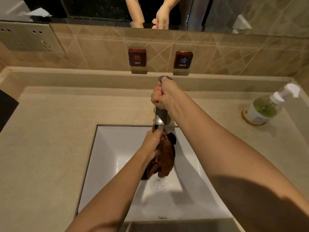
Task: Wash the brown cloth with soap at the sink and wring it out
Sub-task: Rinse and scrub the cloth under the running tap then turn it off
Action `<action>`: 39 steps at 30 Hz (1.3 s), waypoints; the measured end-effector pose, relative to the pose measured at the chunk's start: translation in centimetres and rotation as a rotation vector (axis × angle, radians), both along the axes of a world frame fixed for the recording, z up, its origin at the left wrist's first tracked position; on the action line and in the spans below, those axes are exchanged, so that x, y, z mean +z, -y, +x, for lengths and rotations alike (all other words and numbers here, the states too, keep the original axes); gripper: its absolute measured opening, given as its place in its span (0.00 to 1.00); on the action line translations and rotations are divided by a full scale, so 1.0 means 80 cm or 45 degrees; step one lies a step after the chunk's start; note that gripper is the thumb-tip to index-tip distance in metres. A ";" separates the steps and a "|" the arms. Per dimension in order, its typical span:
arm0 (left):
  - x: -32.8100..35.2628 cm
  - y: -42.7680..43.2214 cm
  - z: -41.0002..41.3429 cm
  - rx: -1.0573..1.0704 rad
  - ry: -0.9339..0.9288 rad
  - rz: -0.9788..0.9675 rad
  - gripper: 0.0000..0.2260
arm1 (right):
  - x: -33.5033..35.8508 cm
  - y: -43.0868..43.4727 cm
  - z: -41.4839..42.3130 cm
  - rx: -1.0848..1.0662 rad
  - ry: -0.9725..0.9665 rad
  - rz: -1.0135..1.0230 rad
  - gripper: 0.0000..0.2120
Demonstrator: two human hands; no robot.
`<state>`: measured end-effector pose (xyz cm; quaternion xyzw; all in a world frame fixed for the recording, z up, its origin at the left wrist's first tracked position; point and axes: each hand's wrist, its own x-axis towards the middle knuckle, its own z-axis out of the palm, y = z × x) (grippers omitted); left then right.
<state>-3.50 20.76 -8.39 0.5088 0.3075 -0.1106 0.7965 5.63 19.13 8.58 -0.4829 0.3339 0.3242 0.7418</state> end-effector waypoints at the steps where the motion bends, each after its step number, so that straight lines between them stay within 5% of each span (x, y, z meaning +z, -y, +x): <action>1: -0.001 0.000 -0.001 -0.003 -0.004 -0.019 0.20 | 0.001 0.000 -0.001 0.010 0.009 -0.013 0.20; 8: 0.001 0.000 -0.022 0.004 0.023 -0.278 0.12 | 0.002 0.018 -0.012 0.089 0.118 0.270 0.20; 9: 0.000 -0.001 -0.024 0.031 0.025 -0.332 0.13 | -0.002 0.028 -0.017 0.163 0.211 0.209 0.23; 11: -0.002 -0.003 -0.029 0.087 0.020 -0.453 0.17 | -0.027 0.054 -0.036 0.362 0.558 -0.325 0.28; 14: -0.006 -0.008 -0.036 0.133 0.038 -0.601 0.21 | -0.108 0.102 -0.088 0.697 1.078 -1.117 0.20; 17: -0.007 -0.008 -0.044 0.145 0.045 -0.659 0.21 | -0.183 0.125 -0.121 0.979 1.082 -0.941 0.18; 21: -0.011 -0.010 -0.055 0.094 0.016 -0.378 0.21 | -0.217 0.131 -0.112 0.823 1.121 -0.865 0.12; 25: -0.012 -0.011 -0.048 -0.070 0.061 0.459 0.19 | -0.216 0.125 -0.110 0.724 0.962 -0.598 0.09; 29: -0.025 0.002 -0.031 -0.090 0.062 0.902 0.17 | -0.211 0.094 -0.121 0.718 0.971 -0.599 0.11; 31: -0.029 0.012 -0.029 -0.123 0.043 0.937 0.14 | -0.221 0.080 -0.112 0.648 0.966 -0.743 0.12; 35: -0.021 0.018 -0.038 0.118 0.028 0.472 0.16 | -0.240 0.076 -0.097 0.559 0.905 -0.826 0.14; 39: -0.015 0.013 -0.032 0.213 0.025 0.475 0.21 | -0.233 0.081 -0.127 0.627 0.972 -0.780 0.16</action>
